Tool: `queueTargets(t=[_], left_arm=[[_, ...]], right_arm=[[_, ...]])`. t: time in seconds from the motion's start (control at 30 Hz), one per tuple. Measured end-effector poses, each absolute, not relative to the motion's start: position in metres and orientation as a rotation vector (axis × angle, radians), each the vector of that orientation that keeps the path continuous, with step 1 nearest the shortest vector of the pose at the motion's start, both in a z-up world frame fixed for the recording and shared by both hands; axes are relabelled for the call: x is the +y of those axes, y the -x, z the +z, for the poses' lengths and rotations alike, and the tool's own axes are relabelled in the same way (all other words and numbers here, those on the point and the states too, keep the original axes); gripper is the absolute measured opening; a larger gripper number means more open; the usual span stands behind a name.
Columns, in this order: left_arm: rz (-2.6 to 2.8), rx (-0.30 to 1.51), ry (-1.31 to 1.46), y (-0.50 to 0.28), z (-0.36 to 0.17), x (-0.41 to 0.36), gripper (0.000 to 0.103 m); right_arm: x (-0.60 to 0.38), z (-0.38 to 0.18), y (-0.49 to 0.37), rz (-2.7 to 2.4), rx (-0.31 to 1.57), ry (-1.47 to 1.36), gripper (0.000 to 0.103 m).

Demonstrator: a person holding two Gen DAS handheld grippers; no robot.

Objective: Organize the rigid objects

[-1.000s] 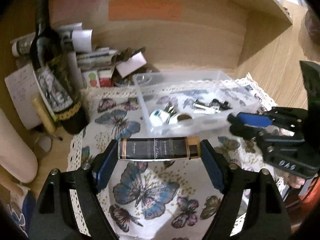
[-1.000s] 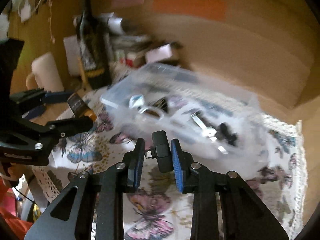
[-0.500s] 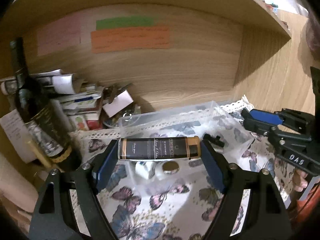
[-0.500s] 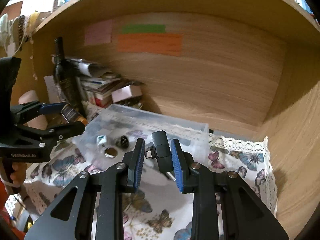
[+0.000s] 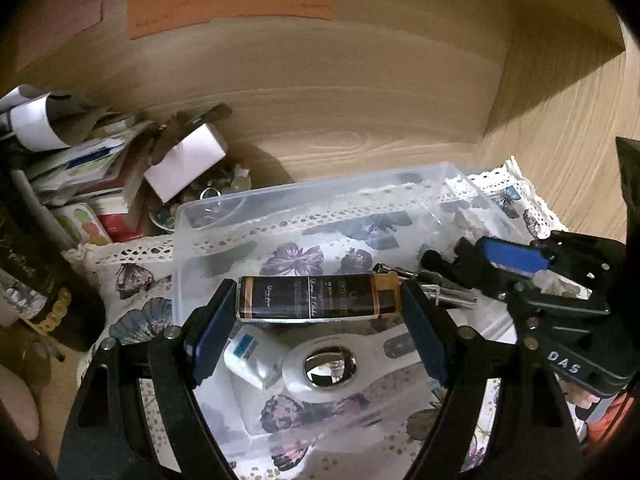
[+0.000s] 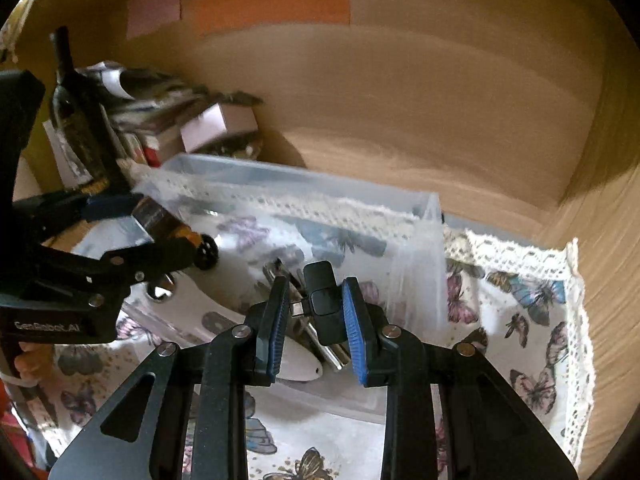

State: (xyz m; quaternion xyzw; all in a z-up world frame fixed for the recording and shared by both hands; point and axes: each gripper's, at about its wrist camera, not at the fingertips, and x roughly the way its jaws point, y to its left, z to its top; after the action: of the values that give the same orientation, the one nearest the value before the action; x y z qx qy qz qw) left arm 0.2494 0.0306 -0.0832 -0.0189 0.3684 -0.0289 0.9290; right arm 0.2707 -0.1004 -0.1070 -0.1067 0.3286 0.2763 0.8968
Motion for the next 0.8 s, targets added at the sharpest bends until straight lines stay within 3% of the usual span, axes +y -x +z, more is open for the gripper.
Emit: queueTargets(t=[0.4,0.6,0.77,0.8], left_arm=[[-0.078,0.711,0.07,-0.233,-0.064,0.036,0.086],[-0.062,0.601,0.034,-0.196,-0.033,0.033,0.088],[-0.035,0.482,-0.002,-0.156,-0.01,0.03,0.096],[-0.029,0.463,-0.005,-0.148,-0.007,0.03,0.097]], right_arm=[[-0.106,-0.093,-0.259,0.574,0.66,0.199,0.03],[-0.115,-0.061,-0.224,0.56,0.533,0.201,0.046],[-0.131,-0.036,-0.189,0.54,0.42,0.151,0.078],[-0.134,-0.032,-0.182,0.539,0.399,0.14,0.08]])
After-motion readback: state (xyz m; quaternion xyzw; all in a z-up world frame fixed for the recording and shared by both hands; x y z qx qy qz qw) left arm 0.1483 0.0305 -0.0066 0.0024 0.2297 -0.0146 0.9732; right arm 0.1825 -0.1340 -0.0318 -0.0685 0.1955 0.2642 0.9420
